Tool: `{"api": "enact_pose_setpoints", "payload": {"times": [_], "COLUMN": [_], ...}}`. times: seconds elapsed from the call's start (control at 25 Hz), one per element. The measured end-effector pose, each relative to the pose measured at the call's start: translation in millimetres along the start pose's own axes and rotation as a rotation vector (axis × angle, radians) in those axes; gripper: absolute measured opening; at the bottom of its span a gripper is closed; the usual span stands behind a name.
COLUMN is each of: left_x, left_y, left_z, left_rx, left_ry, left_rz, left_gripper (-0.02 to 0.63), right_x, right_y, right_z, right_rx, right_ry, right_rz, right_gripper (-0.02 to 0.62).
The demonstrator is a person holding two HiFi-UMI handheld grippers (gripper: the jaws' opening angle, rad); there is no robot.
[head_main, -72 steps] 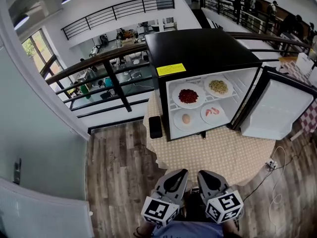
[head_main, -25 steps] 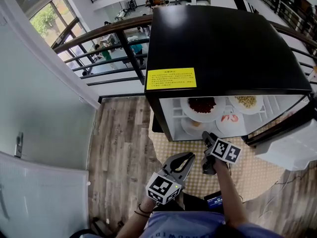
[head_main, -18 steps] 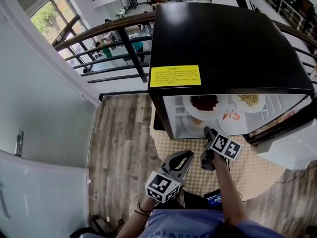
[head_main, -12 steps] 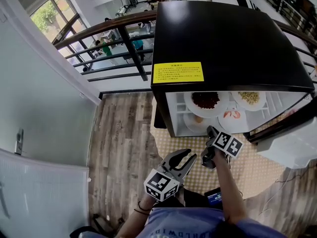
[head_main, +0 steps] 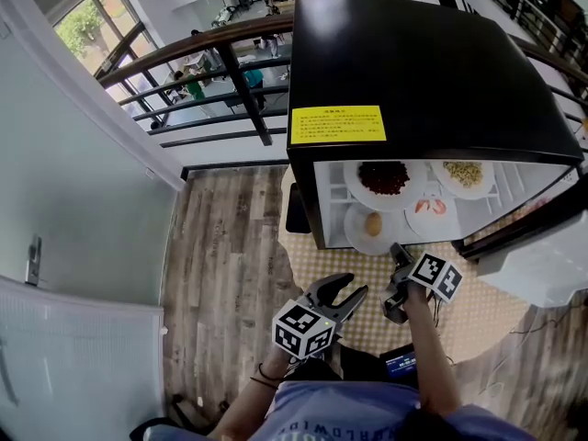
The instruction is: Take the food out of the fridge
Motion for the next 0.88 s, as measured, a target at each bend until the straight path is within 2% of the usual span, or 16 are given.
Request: {"api": "enact_pose_setpoints", "payload": {"times": [0.2,0.32,0.4,0.56,0.68,0.8,0.88], "left_x": [-23.9,-40.1,-48.7,-59.9,-65.7,-72.1,-75.9], "left_y": [12.0,21.6,26.6,28.1,29.0,31.7,32.2], "left_z": [-23.7,-37.4,-42.1,-46.9,-53.9,-62.0,-64.9], "left_rx": [0.035,0.083,0.137,0.314,0.446,0.502,0.529], "left_ry": [-0.045,-0.092,-0.085,-0.039,-0.055,-0.094,-0.093], "left_rz": [-0.062,-0.112,-0.125,-0.077,-0.029,-0.017,-0.011], "left_gripper": [0.192,0.227,0.227,0.253,0.258,0.256,0.256], "right_x": [10.6,15.4,17.7,19.8,20.9,23.1,24.5], "right_y": [3.3,4.9,6.7,10.8,13.4,14.3,15.3], "right_z": [5.9,8.6,10.7,13.5,14.8,15.8,16.9], "right_rx": [-0.027,-0.038,-0.046,-0.05,-0.048,-0.055,-0.058], "right_ry": [-0.013,-0.017,-0.017,-0.015,-0.014,-0.022,-0.027], "right_rz": [-0.011,-0.015,-0.021,-0.037,-0.049,-0.055,-0.058], "right_gripper": [0.04,0.038,0.038,0.037,0.035,0.035,0.034]}}
Point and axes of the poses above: the fingertips, and each gripper's own axes: x backward along the fingers, z to its right, y out of its underside, the point moved 8 cm from there along x, backward along the fingers, and after that the axes turned 1 degree about z, right-handed, at the moved point
